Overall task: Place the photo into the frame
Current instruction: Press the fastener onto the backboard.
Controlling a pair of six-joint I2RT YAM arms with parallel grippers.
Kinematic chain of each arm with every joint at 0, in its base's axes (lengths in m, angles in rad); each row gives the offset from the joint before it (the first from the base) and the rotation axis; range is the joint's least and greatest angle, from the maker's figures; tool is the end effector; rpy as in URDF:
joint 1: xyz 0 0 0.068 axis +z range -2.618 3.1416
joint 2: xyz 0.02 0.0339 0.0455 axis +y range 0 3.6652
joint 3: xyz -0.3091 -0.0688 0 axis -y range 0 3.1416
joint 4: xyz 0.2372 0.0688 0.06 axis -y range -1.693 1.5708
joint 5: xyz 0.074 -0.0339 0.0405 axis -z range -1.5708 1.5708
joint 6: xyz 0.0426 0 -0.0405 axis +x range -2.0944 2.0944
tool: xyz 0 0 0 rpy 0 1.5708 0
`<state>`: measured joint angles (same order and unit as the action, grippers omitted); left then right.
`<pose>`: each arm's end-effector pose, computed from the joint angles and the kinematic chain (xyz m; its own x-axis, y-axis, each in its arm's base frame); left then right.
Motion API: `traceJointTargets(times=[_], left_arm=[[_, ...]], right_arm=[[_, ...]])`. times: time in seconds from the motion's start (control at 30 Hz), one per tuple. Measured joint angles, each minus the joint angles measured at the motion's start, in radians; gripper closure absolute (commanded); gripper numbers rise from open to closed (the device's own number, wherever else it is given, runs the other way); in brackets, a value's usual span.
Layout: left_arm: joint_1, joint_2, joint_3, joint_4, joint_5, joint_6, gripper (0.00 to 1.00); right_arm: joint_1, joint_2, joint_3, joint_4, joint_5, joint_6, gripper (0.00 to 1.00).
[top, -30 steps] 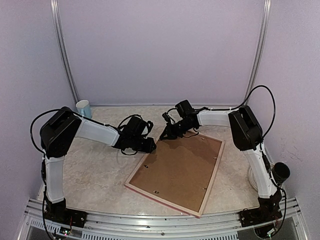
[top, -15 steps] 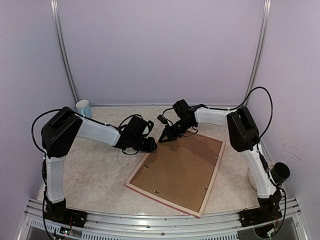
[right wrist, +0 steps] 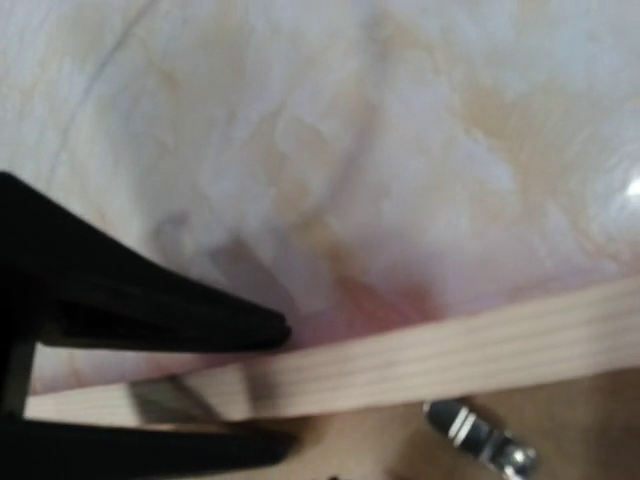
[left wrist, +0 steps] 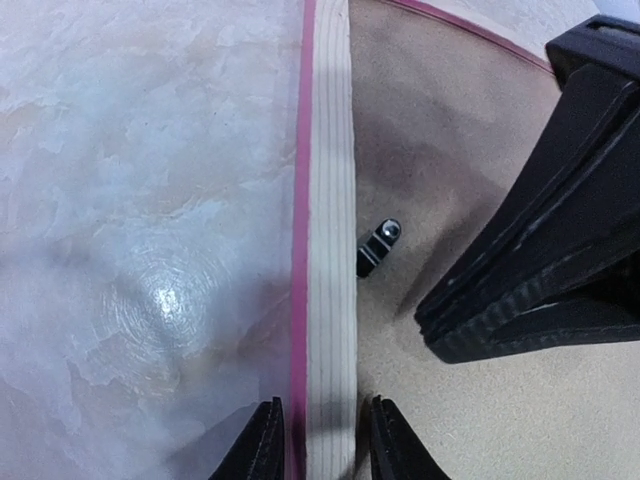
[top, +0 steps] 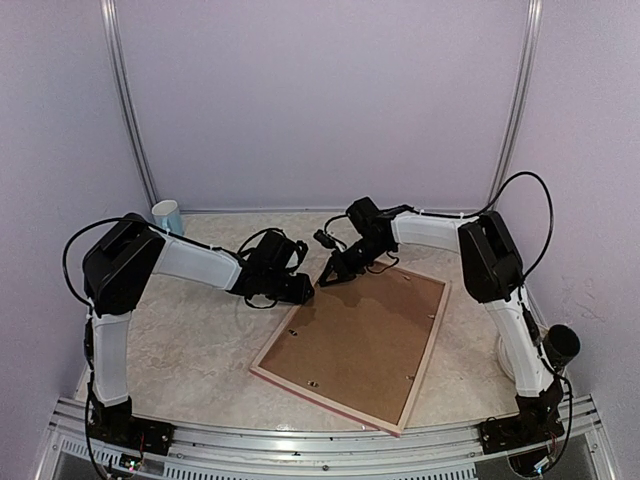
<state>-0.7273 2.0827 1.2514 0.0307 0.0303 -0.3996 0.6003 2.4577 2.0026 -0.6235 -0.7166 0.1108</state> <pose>0.3403 -0.3046 0.1645 -0.7586 0.1546 -0.6330 0.4181 0.8605 -0.2909 0.4373 0.3333 0.1649 -0.7982 -0.4454 -0.4057 -0.5975 0.4992 0.6276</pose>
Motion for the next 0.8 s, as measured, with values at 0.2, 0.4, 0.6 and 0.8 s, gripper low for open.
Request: traceJointTargets(times=[0.2, 0.4, 0.6, 0.8], left_arm=[[0.004, -0.022, 0.007, -0.06, -0.013, 0.007, 0.61], [0.026, -0.048, 0.013, -0.094, -0.014, 0.018, 0.55], [0.039, -0.049, 0.014, -0.098, -0.017, 0.023, 0.54], [0.039, -0.049, 0.014, -0.098, -0.016, 0.027, 0.54]], right_arm=[[0.0, -0.069, -0.008, -0.002, 0.103, -0.019, 0.8], [0.0, -0.121, -0.049, 0.008, 0.27, -0.063, 0.6], [0.025, -0.123, -0.079, 0.017, 0.458, -0.115, 0.5], [0.08, -0.124, -0.092, 0.037, 0.607, -0.15, 0.46]])
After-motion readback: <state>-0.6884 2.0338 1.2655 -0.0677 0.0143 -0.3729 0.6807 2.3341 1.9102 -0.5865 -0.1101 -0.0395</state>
